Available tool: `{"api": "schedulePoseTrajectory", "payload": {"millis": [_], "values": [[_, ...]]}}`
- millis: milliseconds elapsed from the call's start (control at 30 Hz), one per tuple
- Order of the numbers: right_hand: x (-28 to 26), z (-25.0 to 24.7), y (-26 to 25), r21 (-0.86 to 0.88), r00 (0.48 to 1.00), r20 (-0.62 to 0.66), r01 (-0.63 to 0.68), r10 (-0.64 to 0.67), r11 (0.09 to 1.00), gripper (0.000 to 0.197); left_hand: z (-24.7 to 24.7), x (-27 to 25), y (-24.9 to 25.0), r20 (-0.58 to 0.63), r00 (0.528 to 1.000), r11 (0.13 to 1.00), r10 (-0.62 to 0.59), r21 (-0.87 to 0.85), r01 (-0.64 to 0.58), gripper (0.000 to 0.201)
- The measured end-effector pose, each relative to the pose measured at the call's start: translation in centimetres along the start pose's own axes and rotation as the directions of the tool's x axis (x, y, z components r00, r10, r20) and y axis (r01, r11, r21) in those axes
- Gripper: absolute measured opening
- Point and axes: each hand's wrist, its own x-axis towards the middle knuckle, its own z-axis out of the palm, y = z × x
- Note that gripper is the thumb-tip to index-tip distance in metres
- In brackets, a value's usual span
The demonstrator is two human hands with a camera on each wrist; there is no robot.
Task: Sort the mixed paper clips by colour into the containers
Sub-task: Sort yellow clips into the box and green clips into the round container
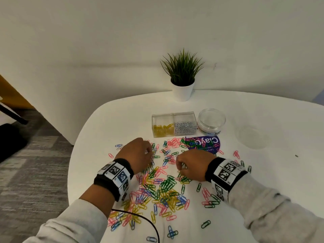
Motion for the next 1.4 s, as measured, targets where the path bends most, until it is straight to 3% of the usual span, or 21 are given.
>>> {"api": "schedulePoseTrajectory", "payload": {"millis": [167, 200, 267, 367, 433, 467, 533, 567, 600, 633, 667, 700, 733, 767, 800, 833, 900, 1000, 1167, 1267, 1400], "values": [[-0.4, 0.7, 0.3, 0.028, 0.996, 0.015, -0.088, 0.088, 0.996, 0.02, -1.3, -1.9, -0.8, -0.062, 0.998, 0.976, 0.021, -0.217, -0.035, 0.026], [-0.5, 0.8, 0.1, 0.023, 0.996, 0.017, -0.086, 0.086, 0.996, 0.02, -1.7, -2.5, -0.7, -0.045, 0.996, 0.914, -0.078, -0.402, 0.054, 0.023], [-0.9, 0.6, -0.4, 0.025, 0.996, 0.03, -0.09, 0.089, 0.996, 0.019, -2.0, -3.5, -1.1, 0.038, 0.993, 0.818, -0.113, -0.564, 0.114, 0.03], [-1.4, 0.1, -0.4, 0.111, 0.993, -0.015, -0.113, 0.115, 0.987, 0.021, -2.4, -5.1, -1.3, 0.216, 0.933, 0.705, -0.289, -0.611, 0.36, 0.046], [-1.7, -0.3, 0.1, 0.348, 0.979, -0.1, -0.131, 0.175, 0.928, 0.018, -2.7, -6.2, -0.8, 0.327, 0.902, 0.62, -0.281, -0.656, 0.431, 0.041], [-2.0, -0.6, 0.4, 0.551, 0.968, -0.121, -0.119, 0.22, 0.826, 0.015, -2.8, -6.7, -0.7, 0.357, 0.897, 0.593, -0.259, -0.674, 0.44, 0.039], [-3.1, -1.0, 0.8, 0.926, 0.953, -0.091, -0.027, 0.29, 0.377, 0.004, -2.7, -7.2, -0.3, 0.395, 0.894, 0.594, -0.21, -0.675, 0.438, 0.033], [-3.8, -1.2, 1.0, 0.991, 0.958, -0.058, 0.021, 0.282, 0.133, 0.006, -2.6, -7.3, -0.1, 0.402, 0.896, 0.613, -0.186, -0.665, 0.426, 0.029], [-4.4, -1.3, 1.2, 0.998, 0.966, -0.039, 0.05, 0.254, -0.038, 0.013, -2.4, -7.4, 0.2, 0.395, 0.904, 0.652, -0.163, -0.645, 0.399, 0.025], [-4.8, -1.4, 1.3, 0.99, 0.974, -0.031, 0.062, 0.224, -0.129, 0.021, -2.3, -7.3, 0.6, 0.367, 0.919, 0.713, -0.144, -0.606, 0.354, 0.024], [-4.9, -1.3, 1.5, 0.988, 0.977, -0.032, 0.063, 0.211, -0.142, 0.025, -2.2, -7.2, 1.2, 0.334, 0.936, 0.785, -0.11, -0.549, 0.288, 0.024], [-4.7, -1.3, 1.5, 0.995, 0.976, -0.033, 0.053, 0.215, -0.088, 0.026, -2.1, -7.1, 1.9, 0.307, 0.95, 0.859, -0.065, -0.466, 0.21, 0.023], [-4.5, -1.1, 1.3, 0.998, 0.971, -0.041, 0.027, 0.236, 0.063, 0.023, -1.9, -7.0, 2.7, 0.298, 0.954, 0.923, -0.006, -0.366, 0.12, 0.022], [-4.3, -1.0, 0.9, 0.949, 0.965, -0.07, -0.014, 0.253, 0.316, 0.019, -1.7, -7.1, 3.5, 0.313, 0.948, 0.966, 0.05, -0.257, 0.034, 0.02], [-4.1, -0.9, 0.5, 0.8, 0.963, -0.105, -0.066, 0.247, 0.596, 0.014, -1.5, -7.3, 4.4, 0.331, 0.939, 0.985, 0.09, -0.169, -0.035, 0.018], [-3.9, -0.5, 0.2, 0.586, 0.971, -0.123, -0.097, 0.207, 0.805, 0.009, -1.1, -7.4, 5.1, 0.341, 0.932, 0.99, 0.121, -0.108, -0.089, 0.018], [-3.7, 0.3, -0.3, 0.251, 0.987, -0.087, -0.108, 0.134, 0.962, 0.007, -0.4, -7.6, 5.9, 0.36, 0.921, 0.988, 0.15, -0.031, -0.149, 0.02], [-3.7, 1.2, -0.1, 0.104, 0.989, -0.062, -0.124, 0.131, 0.987, 0.012, 0.4, -7.8, 5.9, 0.354, 0.927, 0.99, 0.123, 0.023, -0.14, 0.026], [-3.5, 1.7, 0.3, 0.156, 0.981, -0.044, -0.182, 0.191, 0.971, 0.015, 0.3, -7.9, 4.9, 0.24, 0.967, 0.989, 0.08, 0.099, -0.107, 0.022], [-3.5, 1.7, 1.0, 0.324, 0.97, -0.088, -0.186, 0.225, 0.928, 0.012, 0.3, -8.1, 5.4, 0.236, 0.966, 0.991, 0.102, 0.061, -0.12, 0.023], [-4.5, 1.0, 1.7, 0.622, 0.949, -0.149, -0.129, 0.279, 0.772, 0.005, 0.8, -8.2, 6.3, 0.243, 0.958, 0.986, 0.152, 0.036, -0.165, 0.026]]}}
